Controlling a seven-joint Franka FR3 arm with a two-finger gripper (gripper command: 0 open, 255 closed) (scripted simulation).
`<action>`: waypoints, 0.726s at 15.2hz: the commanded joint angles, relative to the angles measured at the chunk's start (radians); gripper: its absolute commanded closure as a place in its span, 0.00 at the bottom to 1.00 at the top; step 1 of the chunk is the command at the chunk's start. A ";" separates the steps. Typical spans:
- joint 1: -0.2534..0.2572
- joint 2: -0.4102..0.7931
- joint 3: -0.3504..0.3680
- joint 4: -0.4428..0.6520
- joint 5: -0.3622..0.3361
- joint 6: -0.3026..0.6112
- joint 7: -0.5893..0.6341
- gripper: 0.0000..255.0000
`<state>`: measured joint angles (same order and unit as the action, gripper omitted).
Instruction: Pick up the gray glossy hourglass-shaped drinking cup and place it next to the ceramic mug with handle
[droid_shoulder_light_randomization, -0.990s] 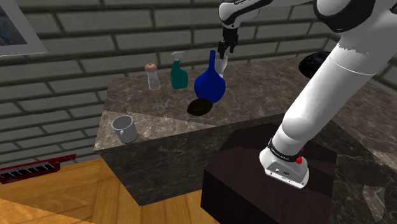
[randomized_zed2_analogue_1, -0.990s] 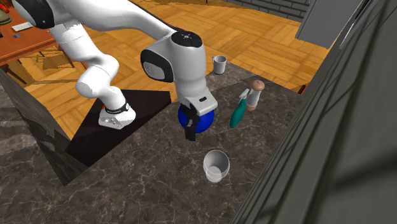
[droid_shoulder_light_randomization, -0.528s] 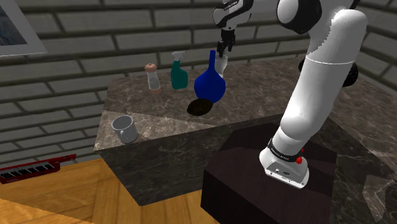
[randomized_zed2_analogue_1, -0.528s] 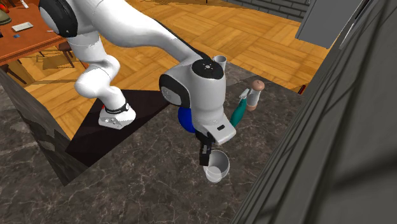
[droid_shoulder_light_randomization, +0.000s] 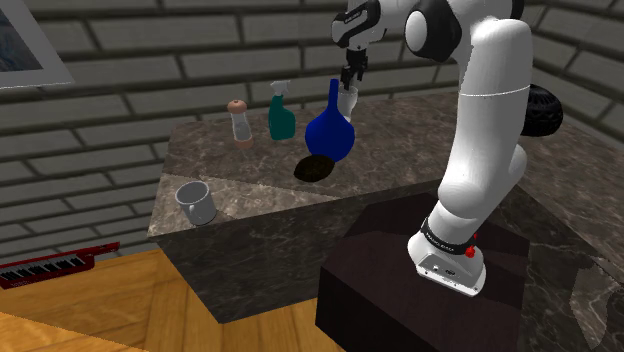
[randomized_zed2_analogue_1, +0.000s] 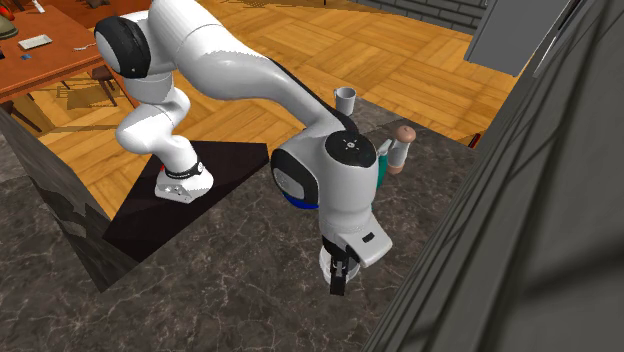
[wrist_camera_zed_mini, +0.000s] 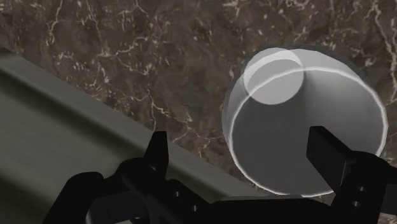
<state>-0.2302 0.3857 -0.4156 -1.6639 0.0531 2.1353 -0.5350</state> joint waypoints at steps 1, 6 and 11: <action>-0.005 0.017 0.003 -0.005 0.007 0.021 -0.005 0.00; -0.012 0.042 0.007 -0.018 0.018 0.058 -0.011 0.00; -0.012 0.042 0.007 -0.018 0.018 0.058 -0.011 0.00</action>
<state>-0.2423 0.4272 -0.4087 -1.6820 0.0706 2.1935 -0.5461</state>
